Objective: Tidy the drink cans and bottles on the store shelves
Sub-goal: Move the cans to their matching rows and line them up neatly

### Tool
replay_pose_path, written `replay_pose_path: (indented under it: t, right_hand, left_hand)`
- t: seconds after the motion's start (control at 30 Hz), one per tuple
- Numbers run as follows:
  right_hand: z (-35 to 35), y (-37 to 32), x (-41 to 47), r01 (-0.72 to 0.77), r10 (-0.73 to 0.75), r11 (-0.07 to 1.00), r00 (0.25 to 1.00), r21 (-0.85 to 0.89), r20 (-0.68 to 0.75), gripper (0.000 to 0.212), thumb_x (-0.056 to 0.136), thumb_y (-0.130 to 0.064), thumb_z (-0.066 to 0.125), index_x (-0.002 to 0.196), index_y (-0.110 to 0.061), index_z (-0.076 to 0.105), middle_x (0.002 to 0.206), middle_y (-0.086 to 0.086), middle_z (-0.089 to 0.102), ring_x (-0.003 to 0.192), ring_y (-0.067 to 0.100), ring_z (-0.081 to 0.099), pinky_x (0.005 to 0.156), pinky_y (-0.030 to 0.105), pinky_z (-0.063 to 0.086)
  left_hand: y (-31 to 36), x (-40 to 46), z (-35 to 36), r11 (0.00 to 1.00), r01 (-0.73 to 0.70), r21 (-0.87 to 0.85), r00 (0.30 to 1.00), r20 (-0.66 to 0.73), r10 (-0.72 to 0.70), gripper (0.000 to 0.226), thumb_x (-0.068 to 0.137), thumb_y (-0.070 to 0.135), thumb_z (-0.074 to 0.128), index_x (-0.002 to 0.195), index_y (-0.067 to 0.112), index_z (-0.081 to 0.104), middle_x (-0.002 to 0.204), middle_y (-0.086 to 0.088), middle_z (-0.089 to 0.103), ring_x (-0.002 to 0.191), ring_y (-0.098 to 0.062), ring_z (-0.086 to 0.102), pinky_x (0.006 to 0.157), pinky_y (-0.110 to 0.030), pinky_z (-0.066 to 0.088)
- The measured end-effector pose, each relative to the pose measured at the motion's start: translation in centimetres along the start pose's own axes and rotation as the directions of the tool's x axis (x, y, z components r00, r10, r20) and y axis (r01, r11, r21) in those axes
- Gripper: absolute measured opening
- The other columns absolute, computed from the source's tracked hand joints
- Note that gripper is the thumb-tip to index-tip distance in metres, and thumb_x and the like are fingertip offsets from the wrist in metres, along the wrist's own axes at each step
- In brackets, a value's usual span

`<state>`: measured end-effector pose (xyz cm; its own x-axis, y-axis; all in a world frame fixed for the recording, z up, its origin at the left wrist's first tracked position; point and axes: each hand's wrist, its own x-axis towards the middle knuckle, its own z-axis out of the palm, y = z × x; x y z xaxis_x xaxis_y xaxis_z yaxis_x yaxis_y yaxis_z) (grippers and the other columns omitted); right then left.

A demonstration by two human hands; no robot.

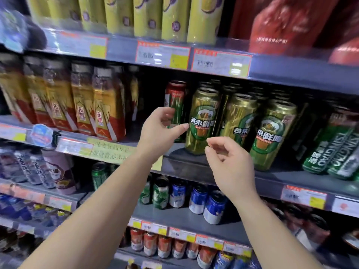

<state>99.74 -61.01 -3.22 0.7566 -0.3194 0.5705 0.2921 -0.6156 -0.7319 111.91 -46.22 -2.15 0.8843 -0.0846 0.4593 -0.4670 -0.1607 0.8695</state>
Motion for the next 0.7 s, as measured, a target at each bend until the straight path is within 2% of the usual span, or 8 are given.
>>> replay_pose_path:
  t: [0.1,0.17,0.23,0.33,0.4,0.5,0.6,0.7]
  right_hand:
    - [-0.9,0.2,0.0,-0.025,0.025,1.0,0.999,-0.008,-0.025,0.017,0.088,-0.021,0.066,0.094,-0.037,0.066,0.096,-0.019,0.068,0.088,-0.003,0.062,0.071,0.006,0.045]
    - [-1.4,0.5,0.0,-0.043,0.042,0.999,0.999,-0.019,-0.02,0.014,0.087,-0.022,0.067,0.094,-0.034,0.068,0.094,-0.018,0.068,0.085,-0.002,0.063,0.07,0.009,0.047]
    - [-1.6,0.8,-0.1,-0.052,0.052,0.999,0.999,-0.016,-0.008,0.015,0.086,-0.02,0.068,0.092,-0.034,0.069,0.089,-0.021,0.069,0.085,-0.003,0.063,0.068,0.007,0.045]
    - [-1.5,1.0,-0.1,-0.058,0.058,0.998,0.998,-0.009,0.016,0.016,0.087,-0.019,0.068,0.09,-0.034,0.069,0.089,-0.027,0.067,0.085,-0.004,0.062,0.069,0.007,0.044]
    - [-1.4,1.0,0.0,-0.064,0.064,0.998,0.997,0.014,0.035,0.015,0.087,-0.019,0.068,0.092,-0.034,0.069,0.088,-0.024,0.068,0.085,-0.003,0.062,0.07,0.008,0.045]
    - [-1.1,0.5,0.3,-0.043,0.041,0.998,0.998,0.046,0.055,0.018,0.087,-0.019,0.068,0.094,-0.035,0.068,0.09,-0.021,0.069,0.089,-0.004,0.062,0.072,0.008,0.046]
    - [-0.4,-0.6,0.7,-0.051,0.04,0.992,0.994,0.116,0.1,0.028,0.085,-0.019,0.071,0.099,-0.042,0.062,0.095,-0.018,0.067,0.092,-0.004,0.061,0.074,0.01,0.048]
    - [0.5,-2.2,0.5,-0.112,0.071,0.971,0.979,0.213,0.192,0.052,0.076,-0.036,0.076,0.12,-0.048,0.05,0.117,-0.025,0.059,0.108,-0.008,0.055,0.087,0.019,0.051]
  left_hand:
    - [-1.2,2.1,1.2,0.991,0.029,0.134,0.981,-0.196,-0.003,0.084,0.062,0.042,0.083,0.134,0.021,0.045,0.114,0.009,0.049,0.102,-0.003,0.051,0.088,-0.018,0.04]
    - [-2.1,3.9,1.5,0.981,0.135,0.143,0.977,-0.187,-0.107,0.104,0.058,0.036,0.086,0.145,0.019,0.032,0.128,-0.003,0.048,0.116,-0.018,0.049,0.1,-0.03,0.04]
    - [-3.0,5.3,1.7,0.974,0.207,0.093,0.976,-0.088,-0.199,0.111,0.057,0.028,0.09,0.148,0.017,0.026,0.128,-0.004,0.054,0.117,-0.019,0.054,0.096,-0.03,0.044]
    - [-4.0,5.8,2.1,0.968,0.252,-0.003,0.966,0.056,-0.252,0.066,0.06,0.024,0.091,0.117,0.02,0.058,0.107,0.003,0.069,0.083,0.0,0.068,0.064,-0.011,0.049]
    - [-4.1,5.4,1.8,0.976,0.218,-0.018,0.975,0.056,-0.216,0.049,0.06,0.025,0.091,0.101,0.021,0.064,0.091,0.004,0.073,0.072,-0.001,0.07,0.053,-0.009,0.048]
    - [-2.6,3.7,0.2,0.991,0.126,-0.035,0.991,0.047,-0.124,0.047,0.061,0.023,0.091,0.099,0.023,0.062,0.086,0.005,0.073,0.067,0.001,0.069,0.05,-0.009,0.048]
    - [-0.3,1.0,-1.7,0.997,-0.001,0.083,0.998,0.066,-0.005,0.053,0.062,0.026,0.09,0.105,0.024,0.058,0.088,0.012,0.069,0.075,0.009,0.064,0.054,-0.005,0.044]
    - [1.5,-2.1,-2.8,0.977,-0.147,0.153,0.986,0.096,0.133,0.056,0.061,0.029,0.09,0.106,0.028,0.058,0.09,0.021,0.068,0.083,0.01,0.062,0.063,-0.001,0.041]
